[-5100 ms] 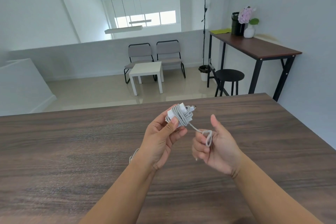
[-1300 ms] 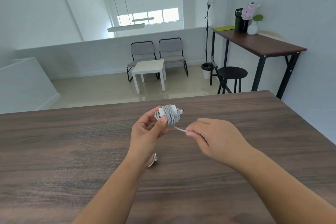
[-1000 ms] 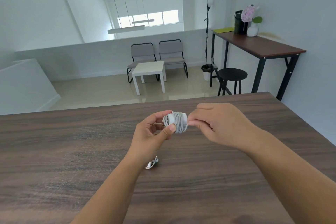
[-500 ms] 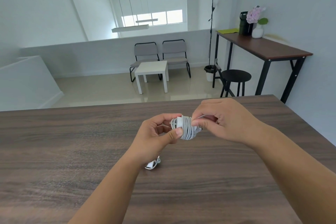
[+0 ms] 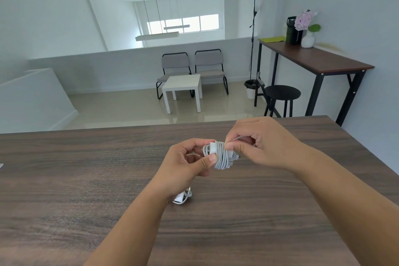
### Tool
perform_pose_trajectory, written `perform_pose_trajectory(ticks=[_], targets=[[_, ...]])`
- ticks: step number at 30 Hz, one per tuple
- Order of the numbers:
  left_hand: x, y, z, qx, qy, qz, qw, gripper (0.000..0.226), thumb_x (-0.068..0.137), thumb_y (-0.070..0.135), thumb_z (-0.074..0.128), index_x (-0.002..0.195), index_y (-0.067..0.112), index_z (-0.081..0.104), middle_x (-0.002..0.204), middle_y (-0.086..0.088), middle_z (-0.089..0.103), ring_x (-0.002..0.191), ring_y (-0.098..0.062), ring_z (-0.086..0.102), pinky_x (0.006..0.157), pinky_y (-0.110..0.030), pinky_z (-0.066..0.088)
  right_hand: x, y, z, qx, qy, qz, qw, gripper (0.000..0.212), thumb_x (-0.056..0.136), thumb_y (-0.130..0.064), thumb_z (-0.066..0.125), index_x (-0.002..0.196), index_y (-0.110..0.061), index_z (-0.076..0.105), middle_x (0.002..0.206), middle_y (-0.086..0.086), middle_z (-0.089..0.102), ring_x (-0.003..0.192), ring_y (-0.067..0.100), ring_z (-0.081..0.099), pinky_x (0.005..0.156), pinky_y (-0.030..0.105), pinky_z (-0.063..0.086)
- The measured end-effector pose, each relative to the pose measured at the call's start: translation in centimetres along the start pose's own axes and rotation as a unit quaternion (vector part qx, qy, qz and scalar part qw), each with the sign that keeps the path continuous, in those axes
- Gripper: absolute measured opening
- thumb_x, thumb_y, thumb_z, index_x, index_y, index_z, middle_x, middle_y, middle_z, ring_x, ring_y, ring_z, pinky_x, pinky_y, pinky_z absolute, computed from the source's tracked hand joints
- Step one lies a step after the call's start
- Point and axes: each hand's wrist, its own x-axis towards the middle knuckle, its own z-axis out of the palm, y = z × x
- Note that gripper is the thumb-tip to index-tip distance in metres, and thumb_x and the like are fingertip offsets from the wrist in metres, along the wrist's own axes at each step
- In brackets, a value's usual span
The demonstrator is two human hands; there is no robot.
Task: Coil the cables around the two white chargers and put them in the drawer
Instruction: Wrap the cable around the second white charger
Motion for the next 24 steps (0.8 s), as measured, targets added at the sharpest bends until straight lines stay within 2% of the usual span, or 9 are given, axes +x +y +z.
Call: perform_pose_trajectory(ticks=[3,6,8,12,15,17,19,22,24], targets=[[-0.2,0.3,-0.3,-0.017,-0.008,-0.003,1.000,0.034,0.078,0.021,0.075,0.112,0.014,0.070,0.106,-0.021,0.069,0.090,-0.025,0.068,0.070,-0.029,0.058,0.0,0.2,0.2,0.061,0.008,0.028,0.998,0.010,0.085,-0.034,0.067,0.081,-0.026,0.072,0.068,-0.014,0.063,0.056,0.008,0.052,0.054,0.018,0.041],[-0.6,0.2,-0.2,-0.089,-0.053,-0.010,0.995,0.045,0.075,0.028,0.082,0.114,0.011,0.070,0.104,-0.012,0.071,0.093,-0.021,0.069,0.069,-0.026,0.058,0.2,0.4,-0.3,0.182,0.031,0.117,0.976,0.005,0.083,-0.029,0.070,0.079,-0.028,0.072,0.072,-0.007,0.069,0.062,0.008,0.058,0.063,0.022,0.047],[-0.8,-0.1,0.4,-0.171,-0.083,-0.010,0.982,0.058,0.066,0.035,0.087,0.115,0.009,0.069,0.104,-0.010,0.071,0.091,-0.021,0.070,0.068,-0.024,0.059,0.5,0.7,-0.5,0.216,0.044,0.146,0.965,0.007,0.082,-0.032,0.069,0.082,-0.027,0.074,0.079,-0.001,0.072,0.073,0.023,0.064,0.073,0.033,0.053],[-0.4,-0.3,1.3,-0.334,-0.058,0.007,0.941,0.063,0.061,0.028,0.092,0.115,0.006,0.069,0.106,-0.014,0.071,0.088,-0.020,0.072,0.069,-0.024,0.061,0.1,0.6,1.1,0.265,0.072,0.177,0.945,0.011,0.083,-0.030,0.066,0.084,-0.024,0.074,0.081,0.003,0.074,0.080,0.025,0.067,0.081,0.039,0.055],[0.0,0.0,1.9,-0.403,-0.017,0.016,0.915,0.059,0.068,0.025,0.087,0.118,0.004,0.066,0.111,-0.016,0.070,0.088,-0.019,0.073,0.069,-0.024,0.061,-1.1,-0.2,4.3,0.210,0.083,0.207,0.952,0.012,0.089,-0.028,0.061,0.092,-0.030,0.073,0.082,0.005,0.073,0.077,0.028,0.065,0.078,0.044,0.052],[0.3,0.2,2.6,-0.382,0.052,0.014,0.923,0.040,0.078,0.020,0.072,0.113,0.003,0.065,0.105,-0.016,0.070,0.080,-0.017,0.073,0.066,-0.022,0.060,-2.0,-0.9,5.8,0.157,0.091,0.199,0.963,0.016,0.093,-0.029,0.057,0.097,-0.030,0.072,0.082,-0.003,0.073,0.074,0.019,0.065,0.073,0.040,0.054],[0.3,0.0,3.1,-0.299,0.118,0.027,0.946,0.031,0.076,0.015,0.066,0.106,0.006,0.066,0.097,-0.012,0.071,0.076,-0.015,0.072,0.064,-0.021,0.059,-2.4,-1.4,5.9,0.049,0.063,0.165,0.983,0.020,0.094,-0.033,0.050,0.094,-0.027,0.069,0.078,-0.008,0.069,0.071,0.013,0.061,0.067,0.038,0.051],[0.3,-1.1,2.8,-0.122,0.186,0.064,0.973,0.034,0.073,0.021,0.080,0.105,0.018,0.068,0.090,-0.001,0.071,0.082,-0.017,0.069,0.071,-0.029,0.059,-2.2,-1.8,4.8,-0.083,-0.015,0.121,0.989,0.030,0.093,-0.037,0.038,0.088,-0.020,0.063,0.082,-0.003,0.064,0.079,0.020,0.059,0.069,0.040,0.049],[0.2,-1.8,2.6,-0.014,0.192,0.084,0.978,0.040,0.070,0.034,0.083,0.107,0.029,0.069,0.096,0.003,0.073,0.087,-0.019,0.067,0.079,-0.040,0.059,-2.2,-1.8,3.8,-0.114,-0.035,0.107,0.987,0.030,0.095,-0.035,0.039,0.090,-0.018,0.063,0.088,-0.001,0.064,0.085,0.022,0.059,0.071,0.038,0.048]])
